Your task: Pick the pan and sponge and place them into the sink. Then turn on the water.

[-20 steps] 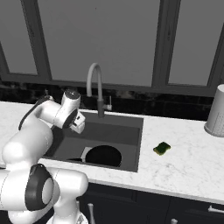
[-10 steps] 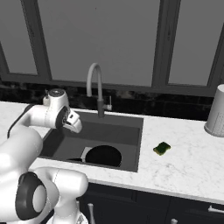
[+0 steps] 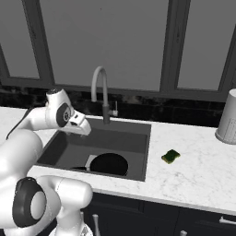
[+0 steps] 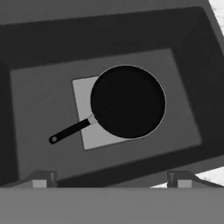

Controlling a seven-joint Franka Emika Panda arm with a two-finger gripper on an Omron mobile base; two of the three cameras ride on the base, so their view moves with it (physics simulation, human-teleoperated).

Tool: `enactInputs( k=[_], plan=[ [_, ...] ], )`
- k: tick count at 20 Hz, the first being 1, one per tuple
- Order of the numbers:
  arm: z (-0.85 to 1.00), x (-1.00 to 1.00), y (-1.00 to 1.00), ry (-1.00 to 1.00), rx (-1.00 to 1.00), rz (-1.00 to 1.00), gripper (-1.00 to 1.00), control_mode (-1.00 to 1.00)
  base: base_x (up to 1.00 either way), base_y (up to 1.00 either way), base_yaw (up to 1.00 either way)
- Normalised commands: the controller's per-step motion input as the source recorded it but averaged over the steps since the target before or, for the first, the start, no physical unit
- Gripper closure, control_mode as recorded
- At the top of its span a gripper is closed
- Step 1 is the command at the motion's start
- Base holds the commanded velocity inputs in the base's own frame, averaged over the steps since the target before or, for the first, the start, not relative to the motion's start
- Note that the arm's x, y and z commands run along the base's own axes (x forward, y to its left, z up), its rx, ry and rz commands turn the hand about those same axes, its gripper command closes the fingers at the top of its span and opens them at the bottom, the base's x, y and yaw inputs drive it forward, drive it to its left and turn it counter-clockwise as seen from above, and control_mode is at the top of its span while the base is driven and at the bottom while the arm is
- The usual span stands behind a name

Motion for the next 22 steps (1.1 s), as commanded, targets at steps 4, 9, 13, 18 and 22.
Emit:
enactInputs(
  k=[4,9,13,18,22],
  plan=[
    [0.06,-0.13,-0.69,0.14,-0.13,0.00,-1.00,-1.00,0.00,0.00,0.00],
    [0.04,-0.12,-0.70,0.07,-0.02,0.00,-1.00,-1.00,0.00,0.00,0.00],
    [0.01,-0.14,-0.71,0.00,0.02,0.00,-1.00,-1.00,0.00,0.00,0.00],
    [0.01,-0.16,-0.80,0.00,0.04,0.00,-1.00,-1.00,0.00,0.00,0.00],
    [0.11,-0.02,-0.76,0.05,0.07,-0.01,-1.00,-1.00,0.00,0.00,0.00]
  ],
)
